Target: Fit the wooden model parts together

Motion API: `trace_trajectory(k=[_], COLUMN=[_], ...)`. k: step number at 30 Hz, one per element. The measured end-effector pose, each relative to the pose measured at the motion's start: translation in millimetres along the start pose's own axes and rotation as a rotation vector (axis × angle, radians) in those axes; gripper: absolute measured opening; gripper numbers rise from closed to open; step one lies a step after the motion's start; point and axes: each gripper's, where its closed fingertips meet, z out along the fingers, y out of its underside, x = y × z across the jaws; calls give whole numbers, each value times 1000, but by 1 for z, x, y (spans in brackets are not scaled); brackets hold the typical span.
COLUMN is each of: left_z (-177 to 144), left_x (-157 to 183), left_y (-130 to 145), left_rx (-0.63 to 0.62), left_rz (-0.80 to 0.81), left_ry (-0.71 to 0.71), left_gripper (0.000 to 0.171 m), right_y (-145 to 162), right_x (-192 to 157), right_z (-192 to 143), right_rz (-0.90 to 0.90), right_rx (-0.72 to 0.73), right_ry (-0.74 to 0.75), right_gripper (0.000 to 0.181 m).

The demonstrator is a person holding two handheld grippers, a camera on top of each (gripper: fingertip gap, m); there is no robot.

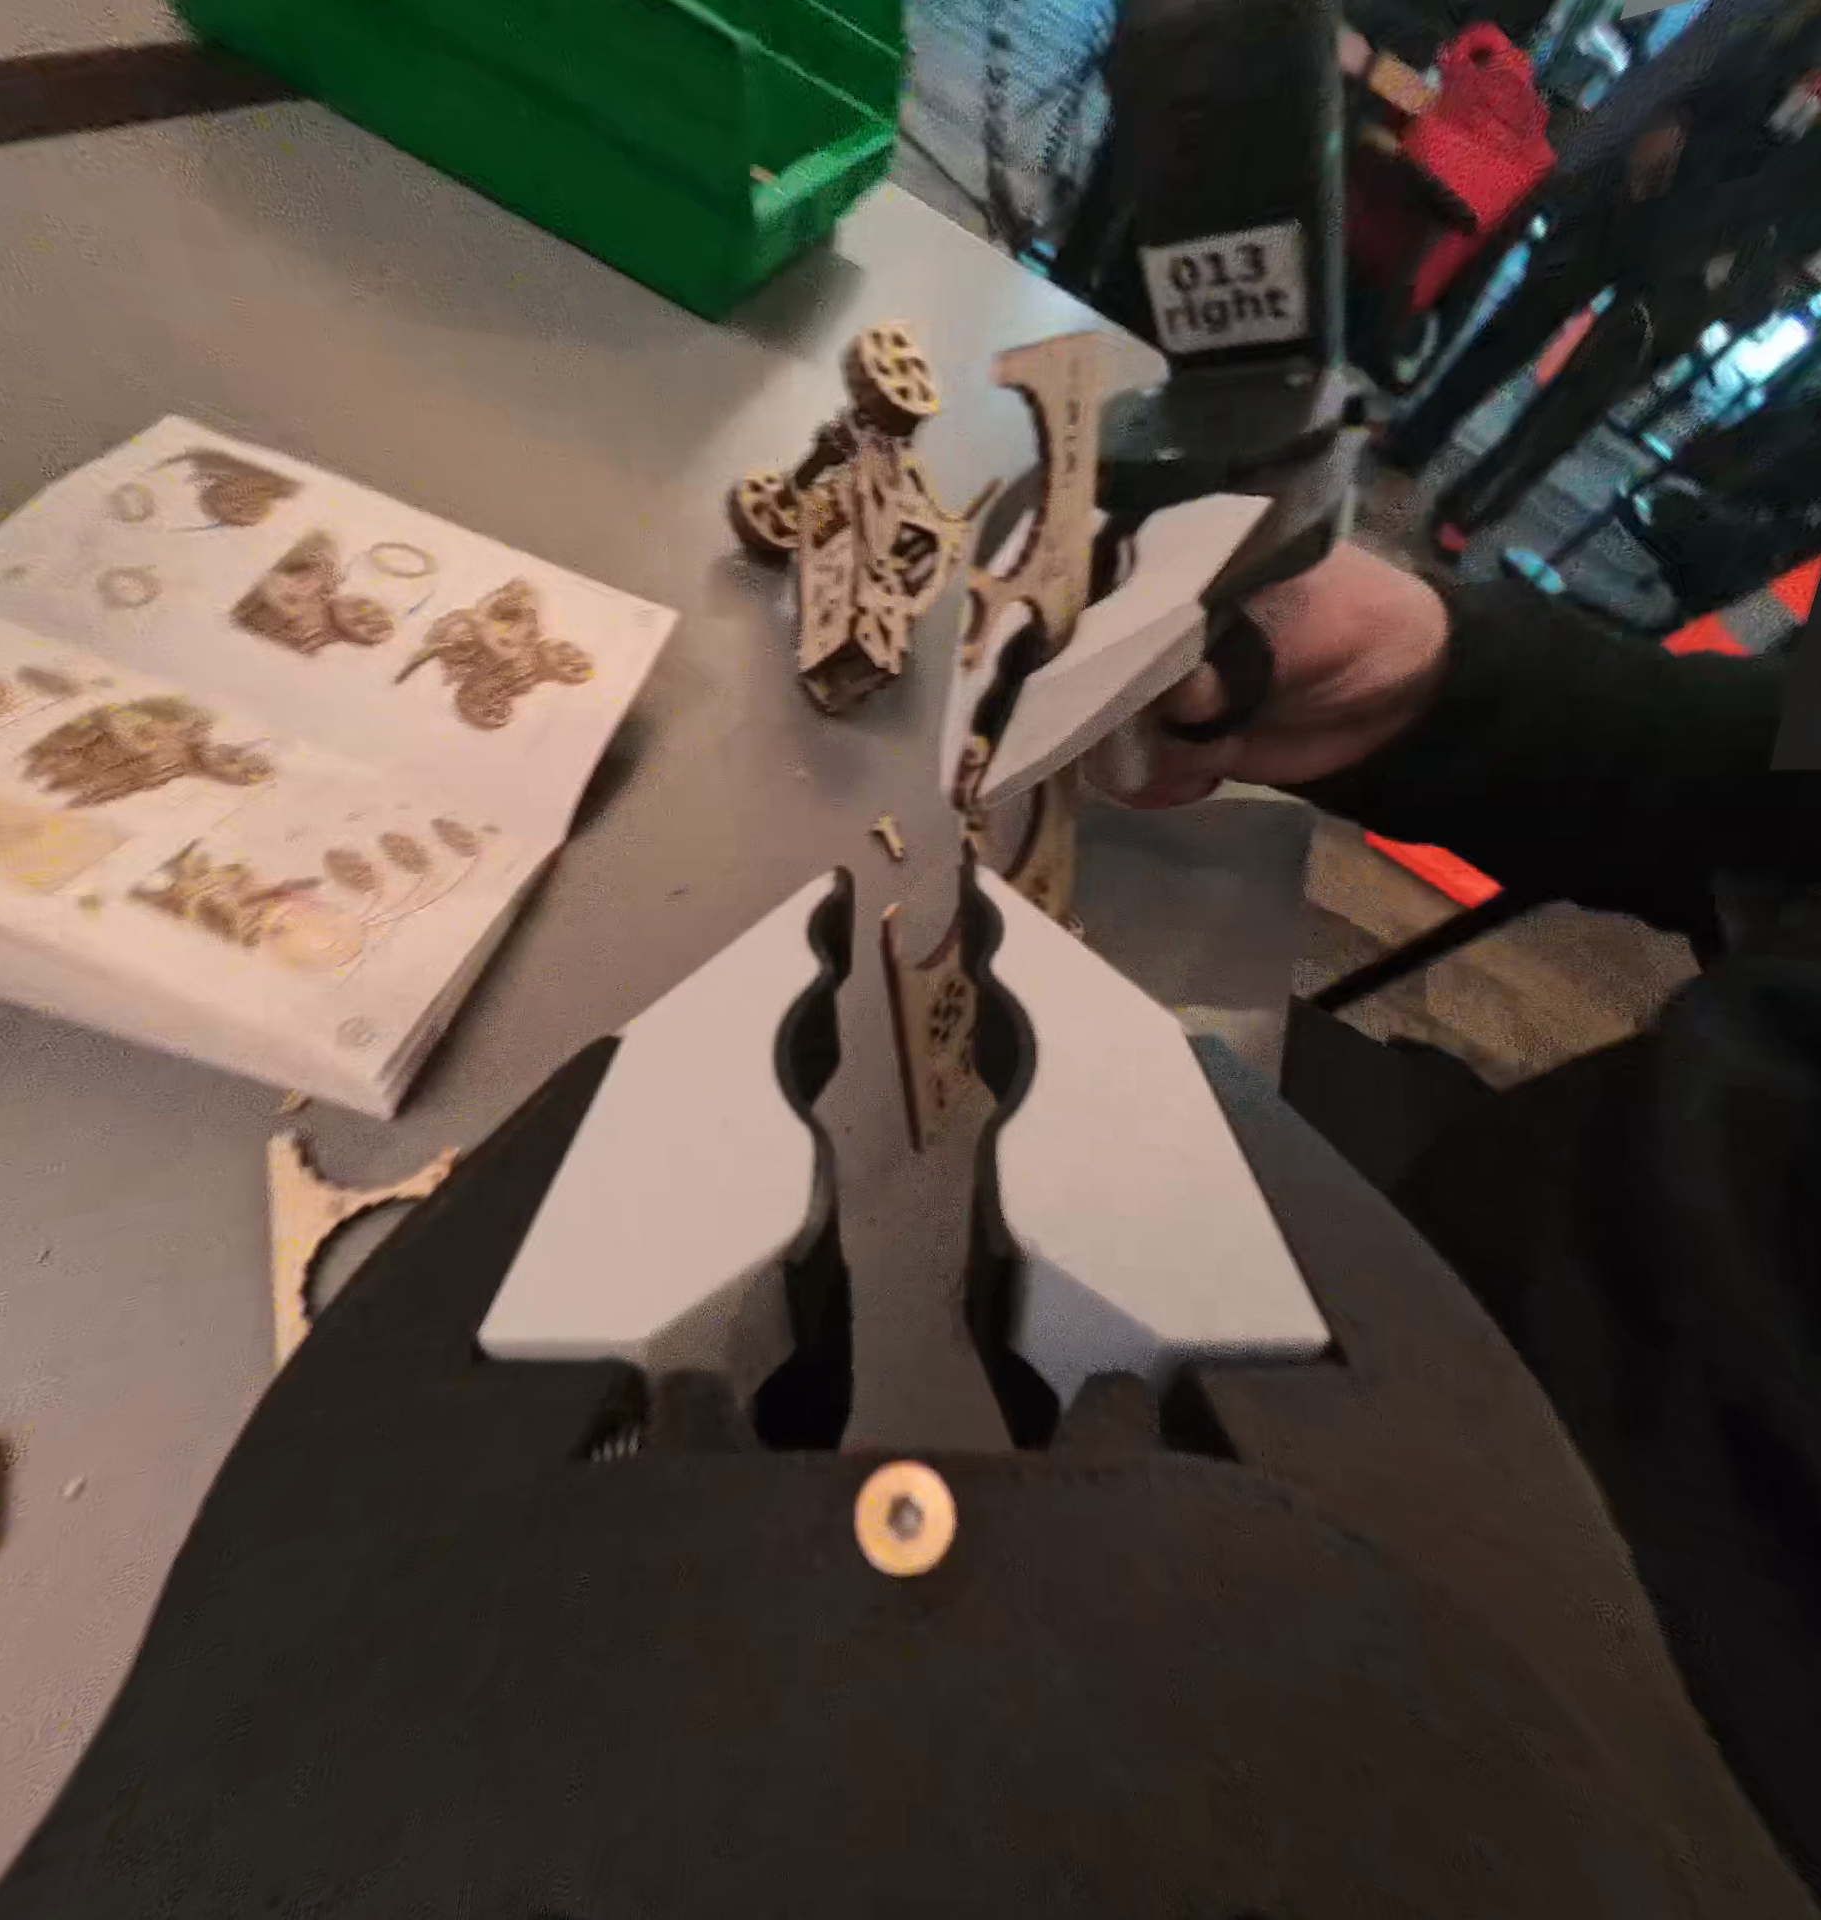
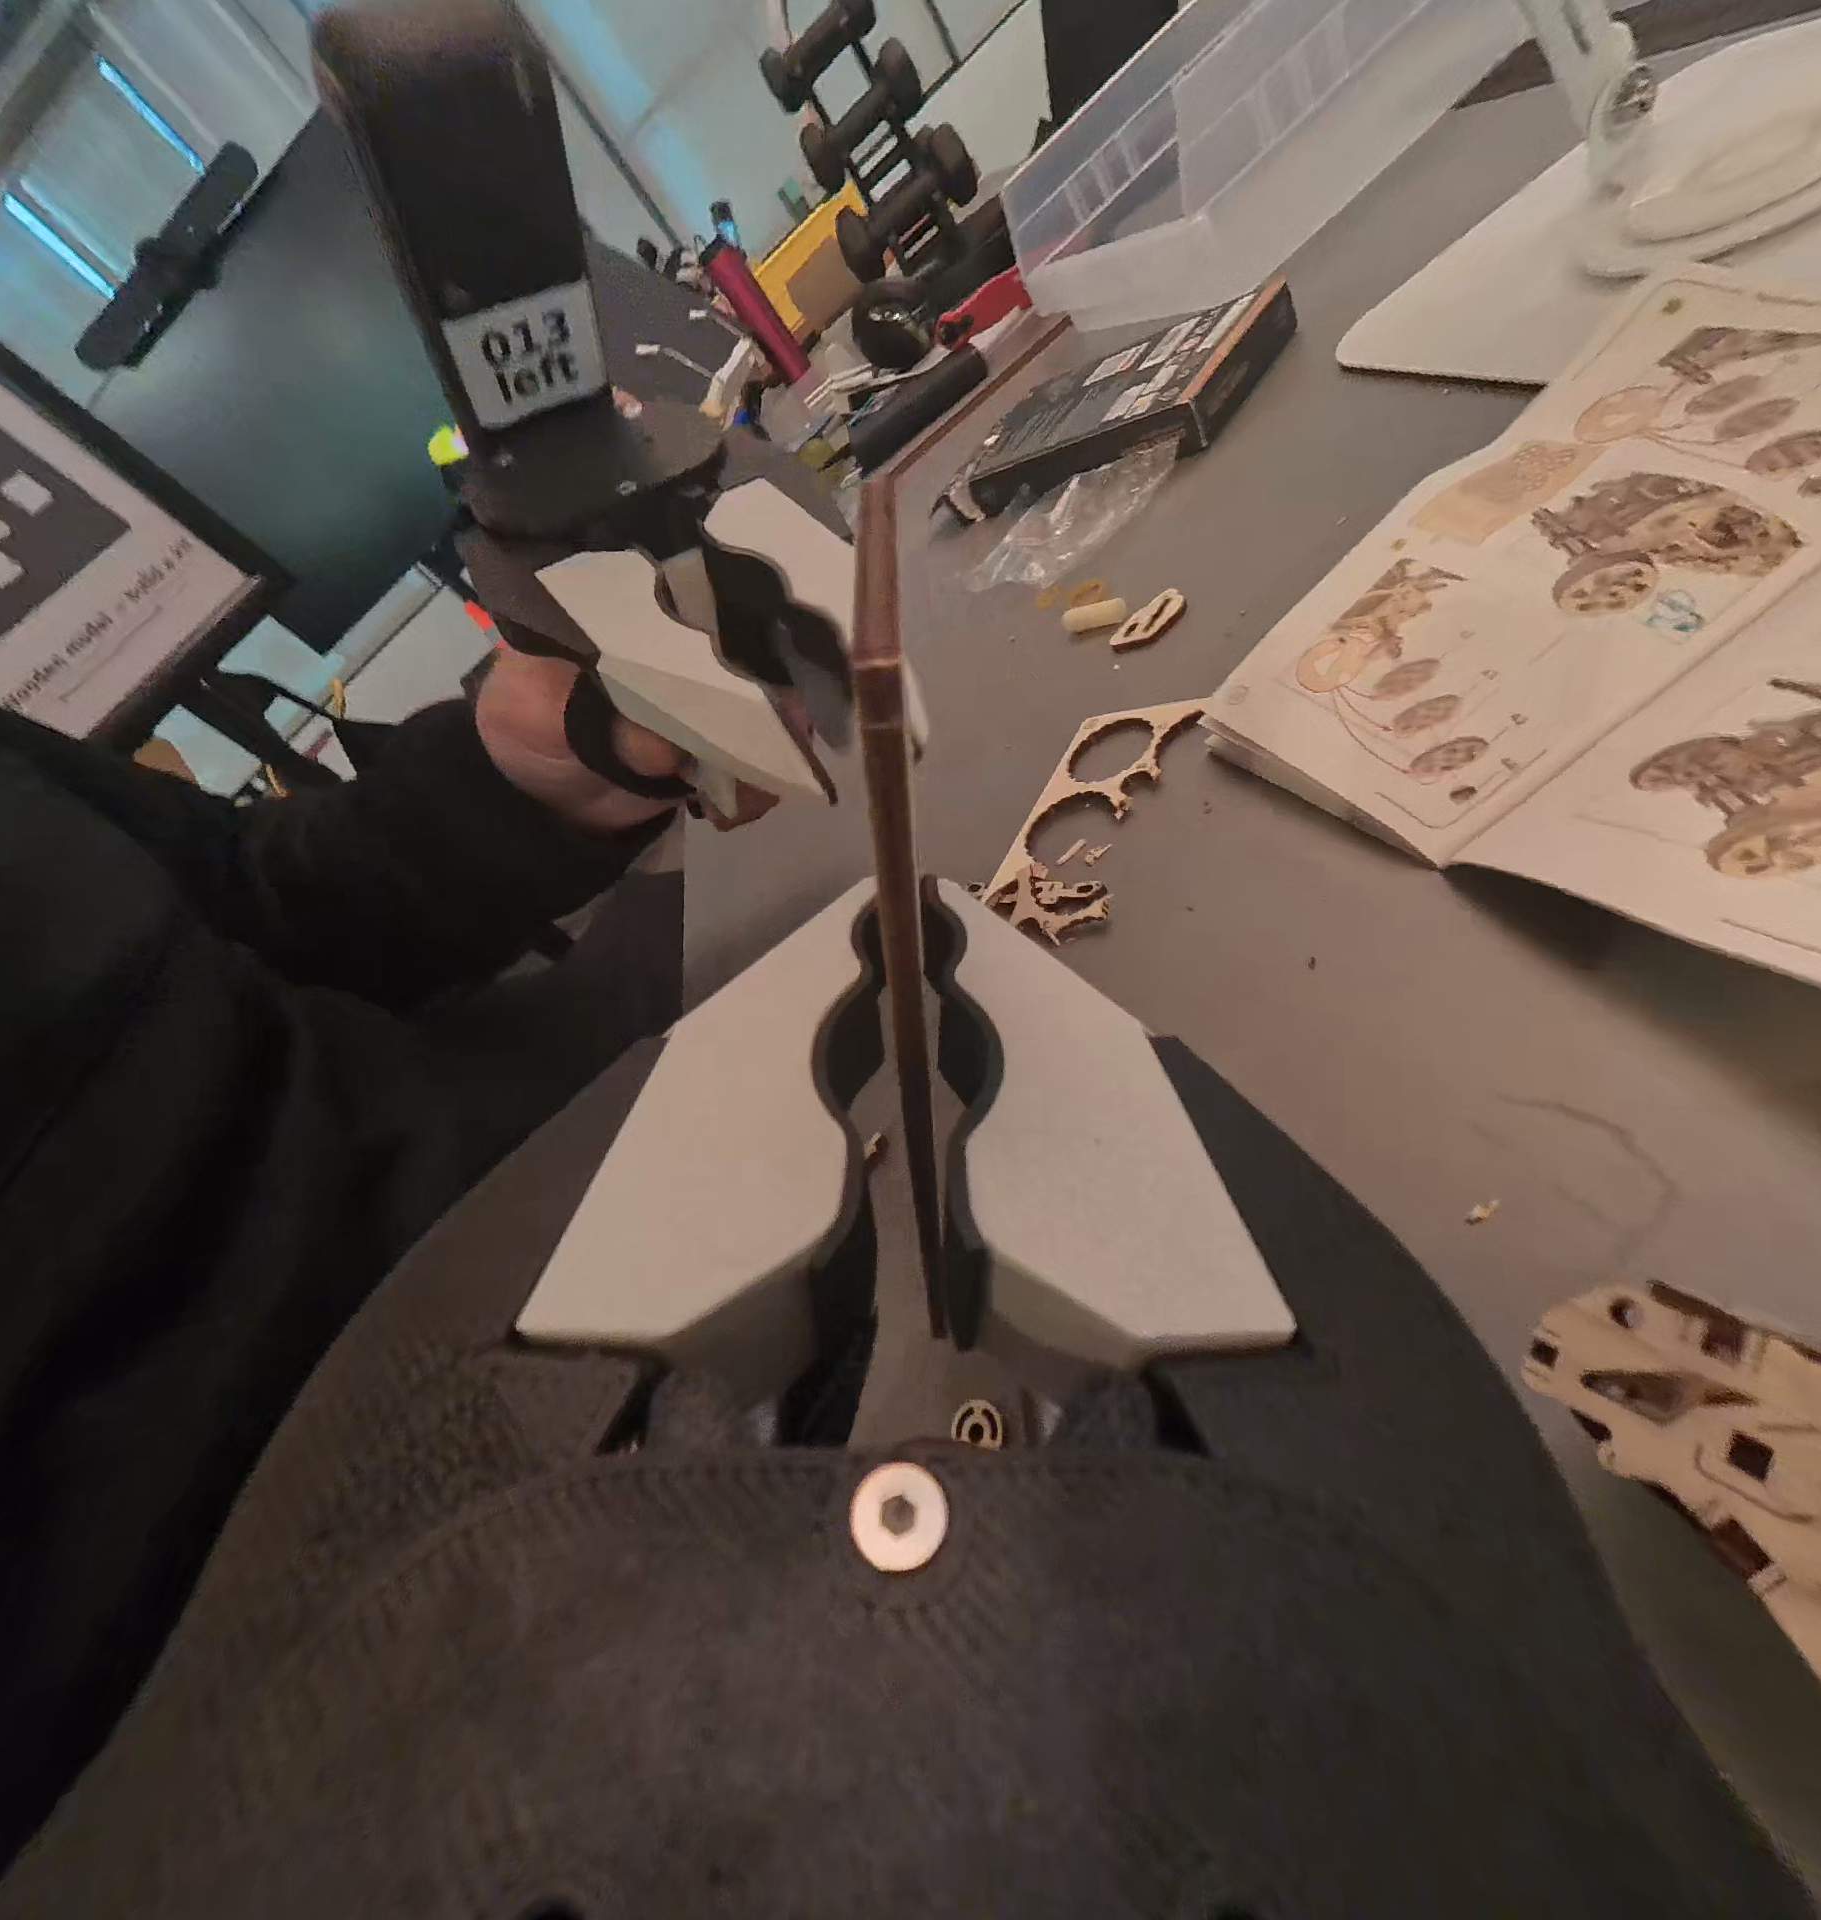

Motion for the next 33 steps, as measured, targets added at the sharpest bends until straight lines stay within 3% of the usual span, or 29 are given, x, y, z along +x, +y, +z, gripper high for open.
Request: trace_trajectory(k=[4,7,13,16,18,21,23,28,33], left_z=[22,22,22,24,30,36,36,41,40], left_x=[25,29,20,28,31,29,34,36,32], left_y=[4,2,2,4,13,26,21,15,6], left_rx=[-104,-66,9,12,-53,-132,-93,-48,49], left_rz=[59,-3,-108,-51,-22,36,10,-22,-122], left_ry=[135,220,231,241,234,197,241,260,294], left_gripper=[2,0,0,0,14,13,2,0,0], right_y=[0,-4,1,2,1,7,8,4,0], right_x=[-11,-15,-14,-13,-13,-10,-13,-15,-10], right_z=[5,1,-3,-5,-5,-1,0,-2,-11], right_rz=[-90,-114,-83,-66,-41,-61,-58,-67,-88], right_rx=[-45,-33,-28,-12,8,-17,-16,-20,-14], right_ry=[-27,-54,-70,-69,-84,-57,-68,-65,-9], right_gripper=[1,1,3,1,1,1,1,2,18])
